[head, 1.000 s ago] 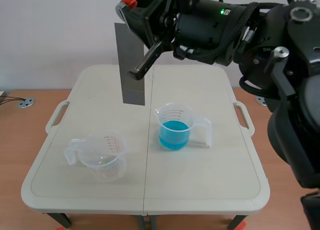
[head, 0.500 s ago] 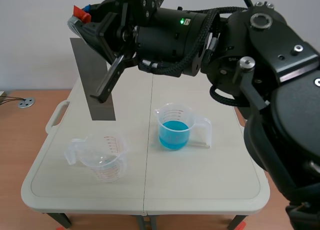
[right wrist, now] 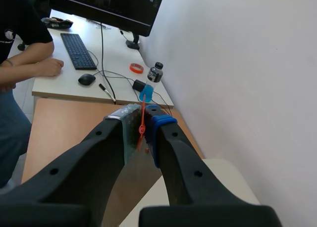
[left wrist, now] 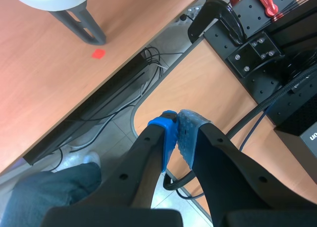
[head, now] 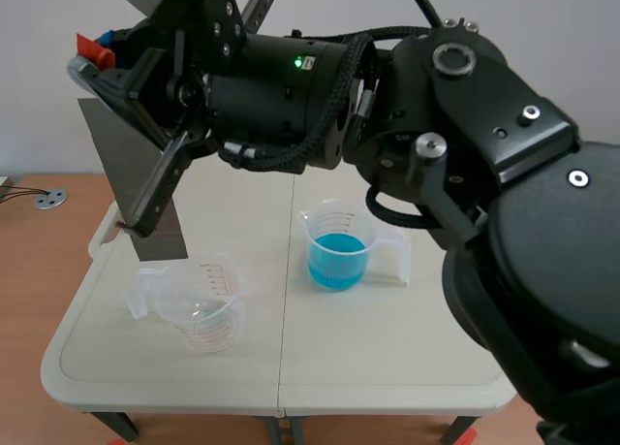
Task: Hold the metal plate by the orange handle, dip it into the blue solution, take it out and point at it, then put the plate back in the beaker on the left.
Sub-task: 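Put the plate into the left beaker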
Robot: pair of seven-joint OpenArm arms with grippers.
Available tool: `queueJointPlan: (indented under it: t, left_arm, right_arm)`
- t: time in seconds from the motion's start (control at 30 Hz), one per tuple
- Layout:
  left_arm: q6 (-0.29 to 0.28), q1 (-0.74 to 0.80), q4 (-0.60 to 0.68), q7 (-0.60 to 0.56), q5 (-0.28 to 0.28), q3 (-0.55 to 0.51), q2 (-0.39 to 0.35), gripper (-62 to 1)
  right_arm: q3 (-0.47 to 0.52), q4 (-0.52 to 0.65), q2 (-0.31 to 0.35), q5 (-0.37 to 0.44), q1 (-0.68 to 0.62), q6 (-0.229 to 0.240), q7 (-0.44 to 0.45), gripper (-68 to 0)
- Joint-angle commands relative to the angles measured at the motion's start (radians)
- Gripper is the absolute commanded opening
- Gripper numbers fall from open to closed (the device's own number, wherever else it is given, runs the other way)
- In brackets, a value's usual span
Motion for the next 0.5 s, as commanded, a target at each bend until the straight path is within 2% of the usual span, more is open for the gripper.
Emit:
queueJointPlan:
  t: [0.0, 0.07, 0.47]
  left_arm:
    - [-0.005, 0.000, 0.011, -0.013, -0.006, 0.000, 0.008, -59.2]
    - [-0.005, 0.000, 0.008, -0.013, -0.006, 0.000, 0.008, -59.2]
    - [-0.005, 0.000, -0.005, -0.014, -0.006, 0.000, 0.008, -59.2]
  right_arm:
    - [-0.001, 0.021, -0.004, 0.018, 0.023, -0.022, 0.015, -66.2]
    - [-0.008, 0.021, -0.008, 0.018, 0.023, -0.035, 0.015, -66.2]
    - [-0.012, -0.084, -0.034, 0.013, 0.023, -0.035, 0.031, -66.2]
